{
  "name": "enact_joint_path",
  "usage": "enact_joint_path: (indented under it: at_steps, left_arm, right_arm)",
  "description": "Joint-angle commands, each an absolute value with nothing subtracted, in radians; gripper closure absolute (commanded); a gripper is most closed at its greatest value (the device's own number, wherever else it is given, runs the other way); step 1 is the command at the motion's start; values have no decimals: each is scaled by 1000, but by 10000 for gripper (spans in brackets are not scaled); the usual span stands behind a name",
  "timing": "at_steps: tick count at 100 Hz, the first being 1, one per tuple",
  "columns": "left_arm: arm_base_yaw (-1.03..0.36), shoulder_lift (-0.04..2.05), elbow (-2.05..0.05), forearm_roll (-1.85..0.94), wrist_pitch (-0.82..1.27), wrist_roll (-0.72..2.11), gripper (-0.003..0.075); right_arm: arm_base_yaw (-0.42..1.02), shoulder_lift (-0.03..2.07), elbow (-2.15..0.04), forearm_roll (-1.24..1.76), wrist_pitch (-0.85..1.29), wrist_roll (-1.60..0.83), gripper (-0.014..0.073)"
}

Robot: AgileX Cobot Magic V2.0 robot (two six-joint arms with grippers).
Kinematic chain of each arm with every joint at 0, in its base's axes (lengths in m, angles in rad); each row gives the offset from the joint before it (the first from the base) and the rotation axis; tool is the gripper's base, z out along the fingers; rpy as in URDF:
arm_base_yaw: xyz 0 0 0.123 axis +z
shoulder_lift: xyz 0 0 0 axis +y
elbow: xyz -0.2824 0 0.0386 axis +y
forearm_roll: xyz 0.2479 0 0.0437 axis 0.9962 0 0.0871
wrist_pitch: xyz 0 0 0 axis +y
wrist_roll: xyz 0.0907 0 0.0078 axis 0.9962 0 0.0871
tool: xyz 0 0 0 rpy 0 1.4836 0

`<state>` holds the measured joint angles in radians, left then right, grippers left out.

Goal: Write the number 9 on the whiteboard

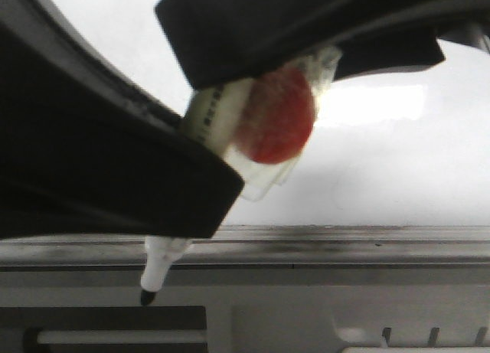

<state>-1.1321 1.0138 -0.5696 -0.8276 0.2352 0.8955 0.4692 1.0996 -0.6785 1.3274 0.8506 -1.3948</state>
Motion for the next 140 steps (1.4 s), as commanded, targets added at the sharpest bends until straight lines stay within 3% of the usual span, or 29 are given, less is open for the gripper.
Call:
enact_joint_path:
  at_steps: [1,12,28,52,67,79,95,113,127,140]
  left_arm:
    - [-1140,998,-595,-850,191,898,727]
    - [-1140,998,-595,-850,178,898,729]
    - [-1140,974,-595,-920,138,898,675]
    - [-1138,833,-595,-1000,250,898,393]
    - [-1132,689,-595,-954,325,878,386]
    - [-1083,577,-587,-827,323,703,390]
    - [-954,474,-560,-541,362,366,481]
    - [-814,416,-556,-453,478,298,511]
    - [-739,399,-556,-457,496,298,511]
    - [-708,399,-556,-463,496,298,511]
  right_arm:
    - [467,1091,-708,1378,868,-1404,444]
    - [467,1091,-708,1371,884,-1402,673]
    - [467,1091,-717,1283,882,-1371,658]
    - [467,1091,-913,813,987,-1027,658]
    - [484,1089,-1080,565,1189,-833,657]
    - [558,1077,-1174,310,1246,-688,636]
    - [716,973,-1114,153,894,-531,636]
    - [875,837,-825,23,329,-447,636]
    - [827,817,-636,-35,-71,-447,636]
    - [727,833,-605,28,-124,-447,636]
